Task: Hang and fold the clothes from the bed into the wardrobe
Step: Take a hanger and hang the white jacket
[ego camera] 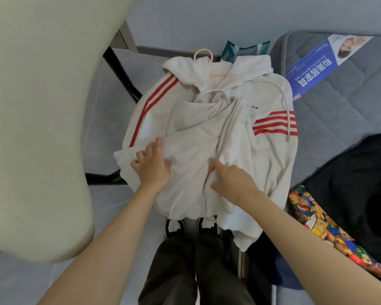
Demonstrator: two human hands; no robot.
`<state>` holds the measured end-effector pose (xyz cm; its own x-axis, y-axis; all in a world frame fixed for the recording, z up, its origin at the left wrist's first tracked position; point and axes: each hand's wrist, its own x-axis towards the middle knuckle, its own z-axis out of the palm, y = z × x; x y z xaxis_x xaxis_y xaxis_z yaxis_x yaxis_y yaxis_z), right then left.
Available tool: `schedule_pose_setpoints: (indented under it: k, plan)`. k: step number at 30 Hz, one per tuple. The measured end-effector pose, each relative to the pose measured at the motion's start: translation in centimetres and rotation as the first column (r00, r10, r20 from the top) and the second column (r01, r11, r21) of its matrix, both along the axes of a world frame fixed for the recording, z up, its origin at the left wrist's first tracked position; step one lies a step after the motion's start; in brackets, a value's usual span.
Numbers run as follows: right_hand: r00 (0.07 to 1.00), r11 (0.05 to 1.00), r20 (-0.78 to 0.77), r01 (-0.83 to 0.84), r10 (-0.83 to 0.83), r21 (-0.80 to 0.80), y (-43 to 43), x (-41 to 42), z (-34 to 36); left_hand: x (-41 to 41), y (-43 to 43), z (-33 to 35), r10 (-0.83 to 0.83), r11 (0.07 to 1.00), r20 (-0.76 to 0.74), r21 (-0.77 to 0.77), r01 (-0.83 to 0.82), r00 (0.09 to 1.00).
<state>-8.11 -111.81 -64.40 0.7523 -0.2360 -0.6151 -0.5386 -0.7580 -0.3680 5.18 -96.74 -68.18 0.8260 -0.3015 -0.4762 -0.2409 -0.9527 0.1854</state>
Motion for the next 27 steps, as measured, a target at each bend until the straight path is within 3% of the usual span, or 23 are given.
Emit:
schedule_pose_setpoints:
  k: [3,6,8,11,14,15,17,19,21,24,27]
  plan:
    - [1.0,0.999,-0.008,0.02,-0.02,-0.028,-0.3,-0.8,0.4,0.1,0.6,0.1,0.01,1.0,0.116,-0.014,-0.008,0.993]
    - [0.993,0.989,0.058,0.109,-0.104,-0.1,-0.9,-2.4,1.4,-1.6,0.6,1.6,0.024,0.981,0.258,-0.19,0.027,0.966]
    - [0.974,0.958,0.132,0.208,-0.184,-0.197,-1.5,-3.7,2.6,-3.0,0.4,3.3,0.12,0.935,0.24,-0.354,-0.029,0.963]
    - [0.929,0.9,0.24,0.343,-0.282,-0.27,-2.8,-5.0,4.9,-3.0,-0.8,6.6,0.339,0.816,0.169,-0.542,-0.2,0.926]
    - [0.884,0.862,0.359,0.412,-0.3,-0.294,-4.3,-4.8,7.0,-1.2,-3.8,9.6,0.512,0.613,-0.036,-0.685,-0.394,0.858]
    - [0.861,0.849,0.407,0.439,-0.303,-0.295,-4.7,-4.5,7.5,-0.7,-5.2,10.4,0.494,0.57,-0.13,-0.698,-0.434,0.859]
    - [0.821,0.837,0.476,0.478,-0.317,-0.266,-5.4,-4.1,7.8,-0.1,-7.9,11.6,0.31,0.531,-0.375,-0.694,-0.486,0.874]
    - [0.831,0.87,0.442,0.454,-0.337,-0.191,-5.5,-3.9,7.3,-0.4,-9.7,11.8,0.063,0.597,-0.607,-0.613,-0.517,0.792]
    - [0.835,0.883,0.382,0.46,-0.395,-0.091,-5.1,-4.7,6.3,-2.1,-9.9,10.5,-0.059,0.683,-0.645,-0.583,-0.441,0.762]
    - [0.735,0.812,0.391,0.581,-0.554,0.057,-3.3,-7.1,4.4,-5.3,-7.2,7.3,0.032,0.684,-0.46,-0.637,-0.355,0.887]
    - [0.491,0.594,0.411,0.785,-0.768,0.174,-1.2,-9.6,2.3,-8.7,-3.8,4.6,0.138,0.708,-0.539,-0.534,-0.463,0.831]
